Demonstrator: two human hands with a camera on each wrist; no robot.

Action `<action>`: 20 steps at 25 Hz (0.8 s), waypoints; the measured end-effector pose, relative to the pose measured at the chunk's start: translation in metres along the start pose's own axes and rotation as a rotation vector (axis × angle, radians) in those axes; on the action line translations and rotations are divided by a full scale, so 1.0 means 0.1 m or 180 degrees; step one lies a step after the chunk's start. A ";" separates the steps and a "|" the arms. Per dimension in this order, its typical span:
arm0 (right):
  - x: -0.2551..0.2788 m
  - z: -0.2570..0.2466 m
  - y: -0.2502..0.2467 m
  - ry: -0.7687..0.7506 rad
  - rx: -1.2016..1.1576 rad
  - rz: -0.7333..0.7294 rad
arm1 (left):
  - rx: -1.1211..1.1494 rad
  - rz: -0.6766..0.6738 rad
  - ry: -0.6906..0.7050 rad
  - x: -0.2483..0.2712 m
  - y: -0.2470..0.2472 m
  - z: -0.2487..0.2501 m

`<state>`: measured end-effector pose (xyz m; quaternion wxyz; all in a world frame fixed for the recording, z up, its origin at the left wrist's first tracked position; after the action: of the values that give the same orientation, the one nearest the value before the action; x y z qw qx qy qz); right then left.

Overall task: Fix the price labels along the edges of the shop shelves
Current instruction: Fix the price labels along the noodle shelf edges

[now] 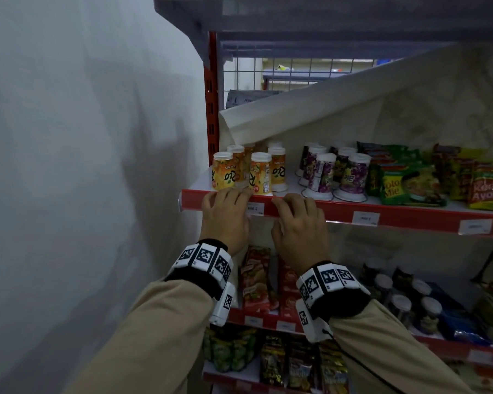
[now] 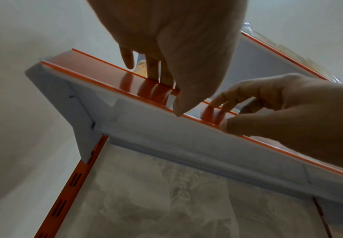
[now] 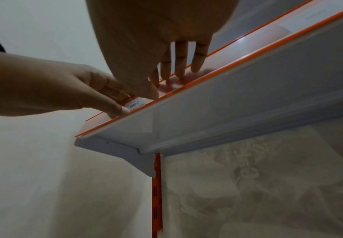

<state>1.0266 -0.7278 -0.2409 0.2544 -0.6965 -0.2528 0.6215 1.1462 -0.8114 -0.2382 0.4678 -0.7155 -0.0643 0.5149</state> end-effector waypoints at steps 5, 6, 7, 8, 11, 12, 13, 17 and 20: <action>-0.19 -0.03 -0.02 0.0244 0.0051 0.0077 | 0.0198 0.0139 0.0079 -0.02 0.00 -0.03; -0.22 -0.03 -0.01 0.0269 0.0058 0.0057 | 0.0249 0.0197 0.0112 -0.01 0.00 -0.04; -0.24 -0.04 0.01 0.0274 0.0074 0.0033 | 0.0308 0.0290 0.0157 0.01 -0.01 -0.05; -0.24 -0.05 0.02 0.0253 0.0088 0.0032 | 0.0354 0.0418 0.0212 0.03 -0.02 -0.07; -0.23 -0.06 0.04 0.0165 0.0117 0.0072 | 0.0347 0.0706 0.0382 0.06 -0.08 -0.14; -0.23 -0.07 0.04 0.0168 0.0134 0.0046 | 0.0301 0.0743 0.0434 0.06 -0.10 -0.16; -0.24 -0.07 0.03 0.0180 0.0135 0.0020 | 0.0250 0.0753 0.0479 0.05 -0.11 -0.18; -0.32 -0.21 0.03 -0.0110 -0.0355 -0.0079 | 0.0195 0.0633 0.0533 0.00 -0.14 -0.21; -0.37 -0.34 0.11 -0.0222 -0.0286 -0.0396 | 0.0382 0.0578 0.0542 -0.02 -0.17 -0.23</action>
<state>1.0573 -0.7623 -0.2180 0.2521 -0.6681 -0.3319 0.6163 1.1702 -0.8169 -0.2233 0.4650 -0.7302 0.0716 0.4954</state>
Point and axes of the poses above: each hand's wrist, its own x-axis away from the middle knuckle, its own y-axis out of the palm, z = x × y, the point moved 5 cm from there along -x, towards the middle knuckle, and after that the axes turned 9 degrees about -x, right-handed, at the moved point
